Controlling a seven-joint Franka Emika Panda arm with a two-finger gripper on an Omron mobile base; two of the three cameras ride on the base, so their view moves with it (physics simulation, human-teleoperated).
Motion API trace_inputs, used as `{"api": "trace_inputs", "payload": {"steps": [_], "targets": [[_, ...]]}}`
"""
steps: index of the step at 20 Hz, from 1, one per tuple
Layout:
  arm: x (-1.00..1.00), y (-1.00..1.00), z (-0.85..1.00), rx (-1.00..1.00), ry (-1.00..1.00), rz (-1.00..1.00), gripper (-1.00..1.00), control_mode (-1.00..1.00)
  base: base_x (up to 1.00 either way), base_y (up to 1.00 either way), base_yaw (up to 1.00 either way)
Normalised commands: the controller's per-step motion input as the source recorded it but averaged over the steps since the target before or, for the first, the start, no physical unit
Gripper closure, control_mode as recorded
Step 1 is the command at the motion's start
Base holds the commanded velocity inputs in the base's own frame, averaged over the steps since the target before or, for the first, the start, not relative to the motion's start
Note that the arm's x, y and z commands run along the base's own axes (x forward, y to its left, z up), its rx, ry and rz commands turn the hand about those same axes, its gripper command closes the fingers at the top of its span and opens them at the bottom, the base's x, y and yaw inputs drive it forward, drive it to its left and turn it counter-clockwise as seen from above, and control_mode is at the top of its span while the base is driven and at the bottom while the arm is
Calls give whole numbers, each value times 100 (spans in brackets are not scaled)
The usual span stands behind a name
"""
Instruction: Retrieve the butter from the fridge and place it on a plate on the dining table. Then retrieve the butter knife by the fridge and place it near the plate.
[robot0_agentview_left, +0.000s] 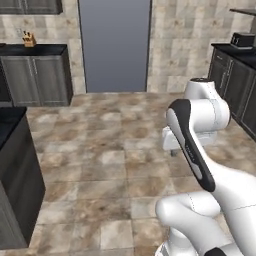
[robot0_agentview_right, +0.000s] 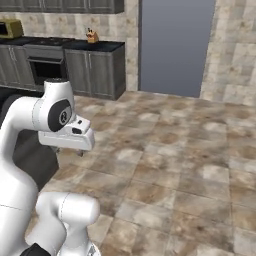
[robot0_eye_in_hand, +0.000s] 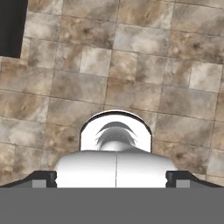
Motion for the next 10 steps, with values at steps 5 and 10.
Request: {"api": "trace_inputs", "payload": {"steps": [5,10], "targets": [[0,0,0,0,0,0,-100,100,100,-3,21],[0,0,0,0,0,0,-100,100,100,0,21]]}}
